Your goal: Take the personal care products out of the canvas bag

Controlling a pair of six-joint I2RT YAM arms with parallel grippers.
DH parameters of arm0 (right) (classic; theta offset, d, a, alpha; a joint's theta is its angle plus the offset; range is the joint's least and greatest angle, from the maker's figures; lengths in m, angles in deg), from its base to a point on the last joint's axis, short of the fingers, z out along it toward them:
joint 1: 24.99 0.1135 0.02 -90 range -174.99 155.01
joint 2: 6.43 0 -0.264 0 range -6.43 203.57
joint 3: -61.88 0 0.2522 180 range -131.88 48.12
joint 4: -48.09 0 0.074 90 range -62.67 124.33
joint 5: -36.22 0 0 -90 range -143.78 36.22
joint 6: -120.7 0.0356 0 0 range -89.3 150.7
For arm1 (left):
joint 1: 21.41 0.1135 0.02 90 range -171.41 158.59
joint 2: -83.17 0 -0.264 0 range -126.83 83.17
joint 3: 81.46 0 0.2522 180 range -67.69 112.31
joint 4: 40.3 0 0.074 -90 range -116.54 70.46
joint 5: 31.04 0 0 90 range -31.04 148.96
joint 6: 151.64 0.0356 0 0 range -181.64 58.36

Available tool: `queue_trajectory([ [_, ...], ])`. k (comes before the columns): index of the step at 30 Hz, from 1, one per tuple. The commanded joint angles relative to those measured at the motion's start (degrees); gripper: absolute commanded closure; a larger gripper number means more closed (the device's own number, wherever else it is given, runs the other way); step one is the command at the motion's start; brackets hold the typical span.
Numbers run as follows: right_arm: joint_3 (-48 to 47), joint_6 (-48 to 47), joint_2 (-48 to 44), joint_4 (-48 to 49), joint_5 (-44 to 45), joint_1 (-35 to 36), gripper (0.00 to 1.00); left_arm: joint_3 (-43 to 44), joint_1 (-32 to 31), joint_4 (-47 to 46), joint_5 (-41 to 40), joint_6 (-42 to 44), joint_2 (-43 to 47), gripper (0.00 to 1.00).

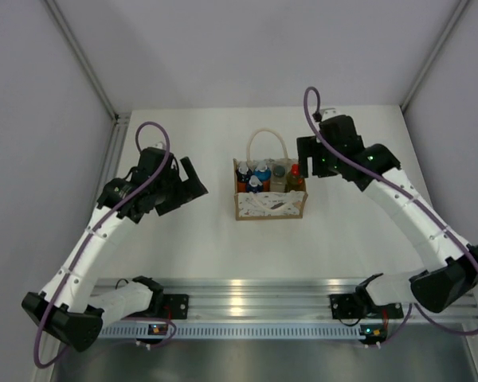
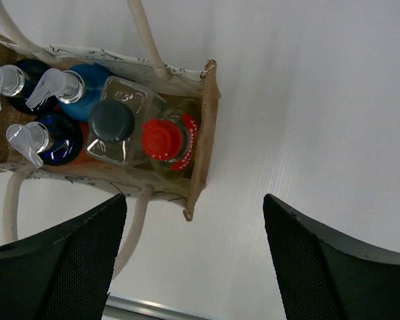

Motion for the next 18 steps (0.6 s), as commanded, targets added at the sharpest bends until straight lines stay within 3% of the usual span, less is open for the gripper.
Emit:
queue_trajectory([
  [1, -4.82, -0.26, 3.43, 3.32, 6.85, 3.37, 0.20, -0.47, -0.51, -2.41, 0.83, -0.65, 0.25, 0.02],
  [7, -7.45, -0.70, 10.29, 3.32, 7.91, 4.34, 0.38, -1.79, -0.60, -2.24, 0.48, -0.74, 1.05, 0.01],
  [18, -9.30, -0.79, 16.00, 3.32, 5.62, 5.13, 0.53, -2.14, -0.60, -2.23, -0.23, 0.41, 1.49, 0.01],
])
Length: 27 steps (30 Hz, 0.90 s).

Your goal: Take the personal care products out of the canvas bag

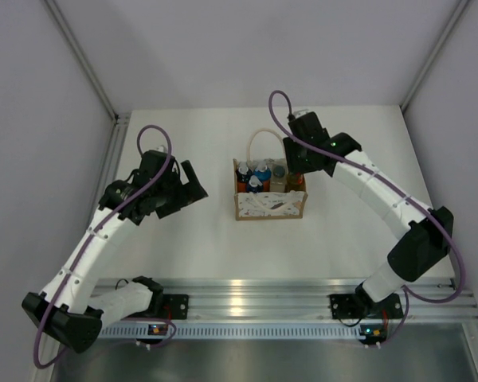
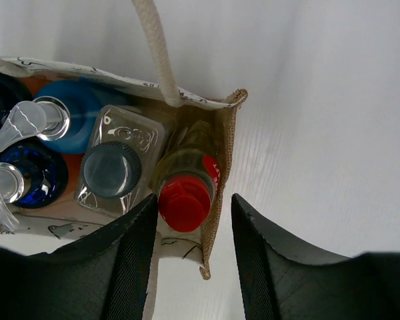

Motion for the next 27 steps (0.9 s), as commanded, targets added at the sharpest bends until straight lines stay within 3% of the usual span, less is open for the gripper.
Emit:
queue_trajectory([
  [1, -3.34, -0.30, 0.84, 2.14, -0.23, 1.13, 0.54, -0.31, -0.30, -1.95, -0.34, 0.56, 0.90, 0.01],
  [12, -0.88, 0.31, 1.45, 2.58, -1.11, 1.13, 0.63, -0.13, -0.21, -1.86, -0.51, 1.00, 0.63, 0.01],
  [27, 2.46, 1.28, 1.19, 4.08, -2.43, 1.14, 0.66, -0.57, -0.21, -1.77, -0.69, 1.52, 2.48, 0.02],
])
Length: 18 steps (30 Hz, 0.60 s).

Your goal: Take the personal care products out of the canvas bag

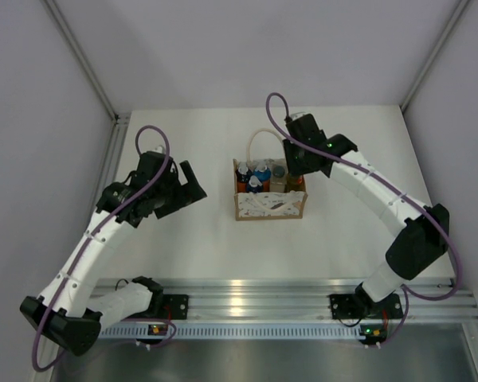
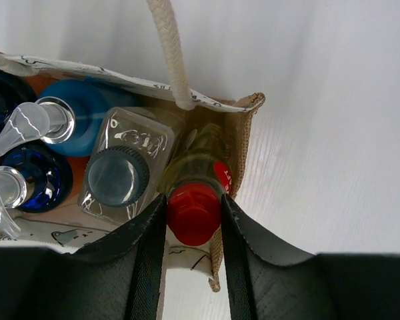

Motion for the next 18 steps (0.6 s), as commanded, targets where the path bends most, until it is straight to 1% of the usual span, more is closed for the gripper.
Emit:
queue_trajectory([
  [1, 1.55, 1.08, -0.32, 2.50, -0.55, 0.94, 0.66, -0.61, -0.17, -1.84, -0.38, 0.63, 1.67, 0.01],
  [6, 2.60, 1.26, -0.32, 3.21, -0.73, 0.94, 0.66, -0.53, -0.17, -1.75, -0.21, 0.63, 2.02, 0.01],
  [8, 2.87, 1.26, -0.23, 3.56, -0.82, 0.94, 0.73, -0.61, -0.17, -1.75, -0.21, 0.63, 2.11, 0.01],
  [9, 2.95, 1.34, -0.32, 3.47, -0.82, 0.94, 0.78, -0.61, -0.17, -1.75, -0.12, 0.72, 2.20, 0.01],
  [10, 3.04, 1.34, -0.41, 3.47, -0.82, 0.94, 0.85, -0.61, -0.17, -1.75, -0.12, 0.72, 2.28, 0.02],
  [12, 2.96, 1.43, -1.19, 3.56, -0.38, 0.94, 0.92, -0.70, -0.17, -1.75, -0.12, 0.72, 2.55, 0.01],
  [17, 1.55, 1.17, -3.39, 3.56, 1.20, 1.11, 1.00, -0.88, -0.17, -1.75, -0.12, 0.63, 3.07, 0.01],
  [18, 1.03, 1.17, -4.00, 3.56, 1.64, 1.11, 1.00, -0.88, -0.17, -1.75, -0.03, 0.63, 3.08, 0.01],
])
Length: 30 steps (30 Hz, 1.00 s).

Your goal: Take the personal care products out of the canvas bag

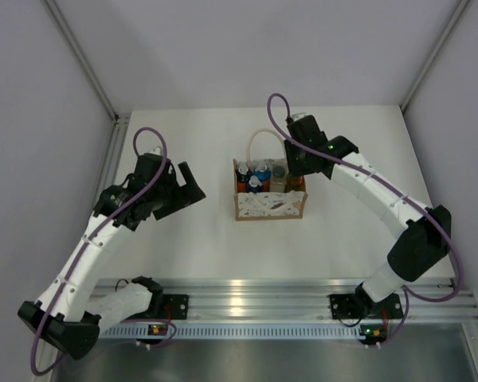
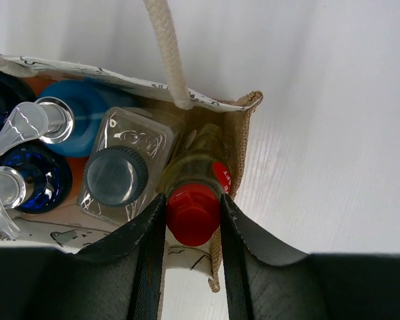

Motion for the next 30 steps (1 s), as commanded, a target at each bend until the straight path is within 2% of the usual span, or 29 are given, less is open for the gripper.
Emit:
queue_trajectory([
  [1, -0.84, 0.80, -3.33, 2.01, 1.73, 1.11, 1.00, -0.13, -0.25, -1.77, 0.06, 0.43, 1.30, 0.01],
  [16, -10.85, -1.05, -7.55, -1.24, 2.70, 1.11, 1.00, -0.22, -0.25, -1.77, 0.32, 0.34, 2.27, 0.01],
  [30, -28.07, -3.16, -7.73, -8.45, 3.40, 1.11, 1.00, 0.22, -0.25, -1.77, 0.41, 0.34, 2.10, 0.01],
])
